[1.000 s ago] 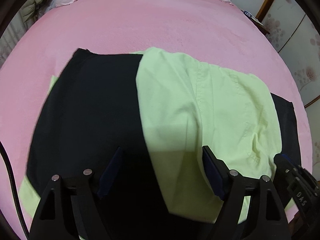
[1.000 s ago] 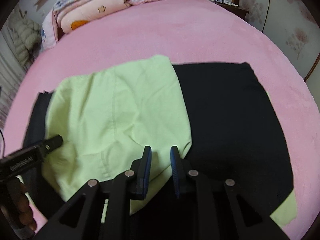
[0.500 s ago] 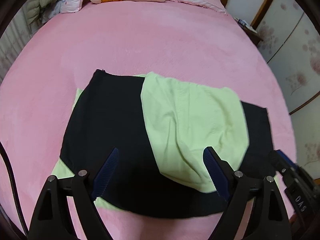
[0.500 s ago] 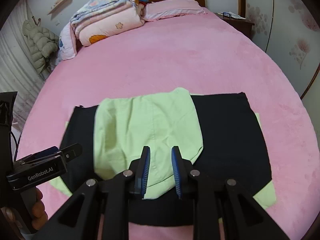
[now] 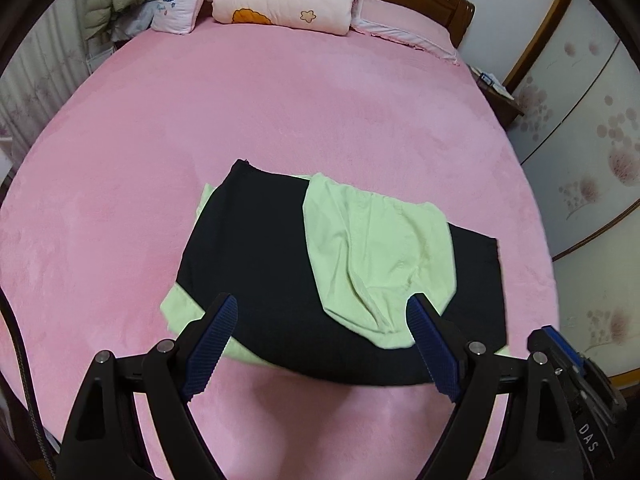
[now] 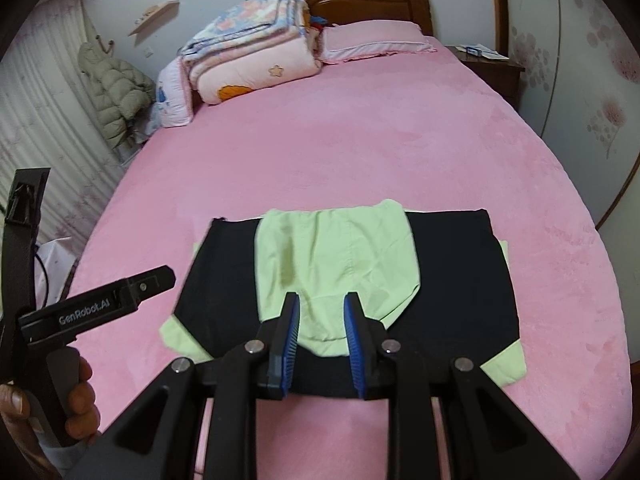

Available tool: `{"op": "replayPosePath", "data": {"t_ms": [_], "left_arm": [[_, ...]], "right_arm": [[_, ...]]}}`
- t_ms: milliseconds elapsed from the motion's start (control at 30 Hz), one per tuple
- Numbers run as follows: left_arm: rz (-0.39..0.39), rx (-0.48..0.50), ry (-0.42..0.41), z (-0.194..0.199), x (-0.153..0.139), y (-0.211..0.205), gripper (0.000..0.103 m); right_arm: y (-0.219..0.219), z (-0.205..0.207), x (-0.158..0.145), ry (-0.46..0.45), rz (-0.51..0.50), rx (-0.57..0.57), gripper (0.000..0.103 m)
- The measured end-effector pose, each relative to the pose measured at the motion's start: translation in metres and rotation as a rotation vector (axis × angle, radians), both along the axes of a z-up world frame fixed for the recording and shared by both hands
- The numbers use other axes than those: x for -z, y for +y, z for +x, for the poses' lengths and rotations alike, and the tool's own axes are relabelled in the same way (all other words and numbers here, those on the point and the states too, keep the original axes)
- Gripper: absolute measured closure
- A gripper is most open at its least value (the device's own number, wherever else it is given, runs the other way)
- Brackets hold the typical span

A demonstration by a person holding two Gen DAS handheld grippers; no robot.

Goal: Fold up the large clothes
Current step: 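Withdraw both open grippers from the folded jacket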

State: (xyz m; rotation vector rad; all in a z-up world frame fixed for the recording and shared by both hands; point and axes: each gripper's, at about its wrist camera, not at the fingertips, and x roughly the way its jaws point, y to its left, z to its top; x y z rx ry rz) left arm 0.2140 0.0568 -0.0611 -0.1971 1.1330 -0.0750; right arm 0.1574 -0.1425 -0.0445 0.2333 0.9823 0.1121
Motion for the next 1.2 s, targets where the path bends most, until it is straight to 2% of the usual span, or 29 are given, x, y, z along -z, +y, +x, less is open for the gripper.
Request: {"op": "replayPosePath", "data": {"t_ms": [100, 167, 300, 400, 500, 700, 867, 1000, 1200], "left_arm": [[-0.049, 0.007, 0.011, -0.018, -0.015, 0.010, 0.018], [-0.080, 0.005, 0.020, -0.031, -0.019, 0.017, 0.018], [-0.134, -0.008, 0.072, -0.051, -0.004, 0.032, 0.017], [-0.148, -0.022, 0.115, -0.059, 0.028, 0.041, 0.018], [-0.196, -0.041, 0.147, -0.062, 0.072, 0.052, 0.018], [-0.410, -0.132, 0.161, -0.066, 0.169, 0.082, 0.018], [-0.514, -0.223, 0.162, -0.056, 0.230, 0.099, 0.018], [-0.568, -0.249, 0.100, -0.042, 0.249, 0.107, 0.018], [-0.541, -0.221, 0.000, -0.011, 0.250, 0.104, 0.018]], "right_arm": [[0.006, -0.013, -0.016, -0.001, 0.019, -0.033, 0.080], [0.011, -0.020, -0.023, 0.004, 0.033, -0.054, 0.074], [0.020, -0.032, -0.024, 0.013, 0.039, -0.084, 0.065], [0.028, -0.036, -0.009, 0.023, 0.003, -0.092, 0.065], [0.033, -0.036, 0.011, 0.001, -0.045, -0.066, 0.065], [0.045, -0.030, 0.053, 0.012, -0.067, -0.056, 0.065], [0.063, -0.024, 0.079, 0.008, -0.101, -0.089, 0.065], [0.072, -0.019, 0.096, 0.005, -0.101, -0.104, 0.065], [0.080, -0.006, 0.117, 0.006, -0.104, -0.093, 0.065]]}}
